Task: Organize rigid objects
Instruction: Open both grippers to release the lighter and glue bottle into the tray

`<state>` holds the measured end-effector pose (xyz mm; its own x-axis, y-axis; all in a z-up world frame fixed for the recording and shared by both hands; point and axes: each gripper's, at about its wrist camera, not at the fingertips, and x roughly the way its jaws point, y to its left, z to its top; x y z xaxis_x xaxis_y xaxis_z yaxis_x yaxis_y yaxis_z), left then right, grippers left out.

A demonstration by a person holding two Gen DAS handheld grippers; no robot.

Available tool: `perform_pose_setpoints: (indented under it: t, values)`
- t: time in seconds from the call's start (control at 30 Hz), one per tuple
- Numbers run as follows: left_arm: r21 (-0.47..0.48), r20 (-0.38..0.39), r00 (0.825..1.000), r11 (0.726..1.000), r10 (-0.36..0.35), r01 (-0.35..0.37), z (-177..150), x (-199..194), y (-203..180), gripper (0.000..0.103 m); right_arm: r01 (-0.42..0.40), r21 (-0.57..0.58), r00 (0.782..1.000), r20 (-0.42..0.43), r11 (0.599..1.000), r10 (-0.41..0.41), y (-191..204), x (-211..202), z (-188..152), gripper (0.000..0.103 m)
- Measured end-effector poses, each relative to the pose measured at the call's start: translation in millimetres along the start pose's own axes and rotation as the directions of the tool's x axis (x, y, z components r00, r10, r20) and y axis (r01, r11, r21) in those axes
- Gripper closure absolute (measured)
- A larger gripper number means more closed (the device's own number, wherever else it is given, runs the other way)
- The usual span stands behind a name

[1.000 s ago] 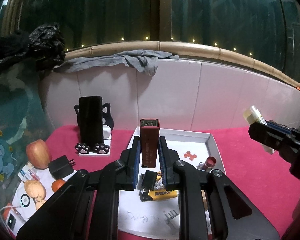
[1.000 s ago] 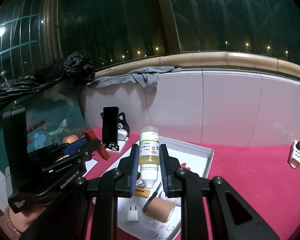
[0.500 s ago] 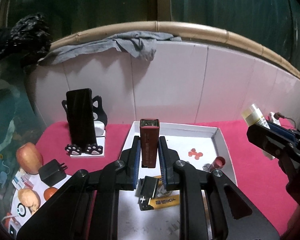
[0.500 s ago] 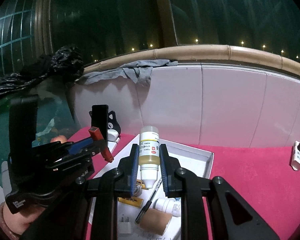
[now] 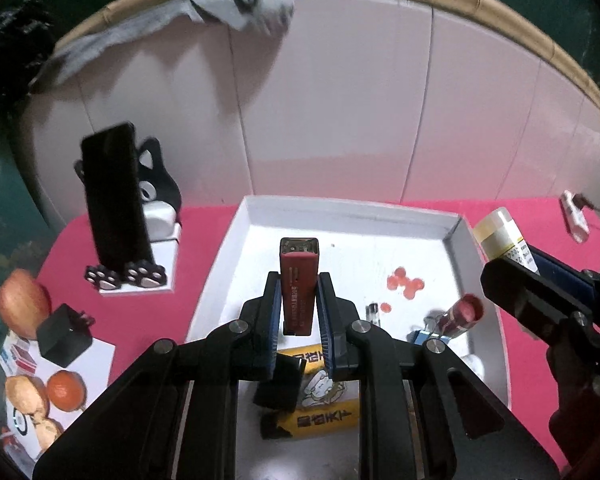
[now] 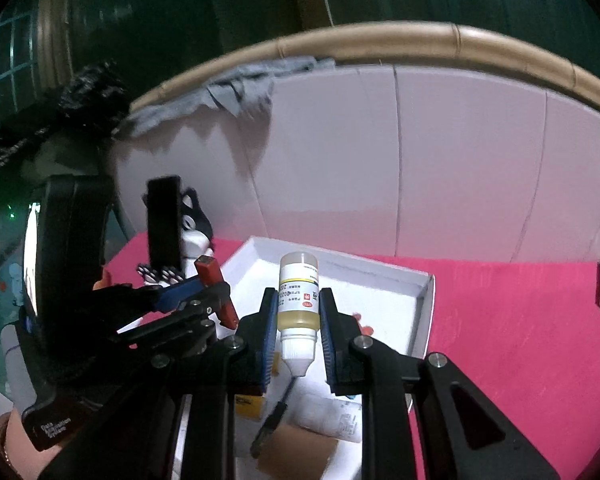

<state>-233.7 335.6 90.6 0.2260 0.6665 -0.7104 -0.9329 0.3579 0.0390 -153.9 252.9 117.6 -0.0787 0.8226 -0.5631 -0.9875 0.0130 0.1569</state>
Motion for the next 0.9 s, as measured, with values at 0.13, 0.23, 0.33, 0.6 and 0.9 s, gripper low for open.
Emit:
perform_pose_setpoints:
  t: [0.13, 0.23, 0.33, 0.6, 0.9]
  values:
    - [0.001, -0.038, 0.999, 1.0, 0.01, -0.01, -2.5, 17.2, -1.9, 0.086, 0.014, 0.008, 0.999, -0.032, 1.0, -0.013, -6.7, 13.7, -6.2, 0.084]
    - [0.004, -0.061, 0.998, 1.0, 0.018, -0.018, -3.8, 28.3, -1.6, 0.086, 0.017, -0.002, 0.999, -0.05, 1.0, -0.017, -5.7, 22.3, -8.9, 0.084]
    - [0.013, -0.089, 0.996, 1.0, 0.014, -0.013, -6.0, 37.3, -3.2, 0.086, 0.02, -0.006, 0.997, -0.069, 1.0, -0.02, -4.1, 30.7, -11.8, 0.084]
    - [0.019, -0.105, 0.994, 1.0, 0.026, -0.024, -5.4, 47.5, -5.6, 0.086, 0.032, 0.019, 0.99, -0.136, 0.999, -0.029, -11.0, 48.6, -23.1, 0.084]
    - [0.013, -0.065, 0.998, 1.0, 0.021, -0.02, -3.6, 42.8, -11.8, 0.086, 0.044, 0.035, 0.988, -0.152, 0.998, -0.038, -17.1, 53.7, -30.8, 0.084]
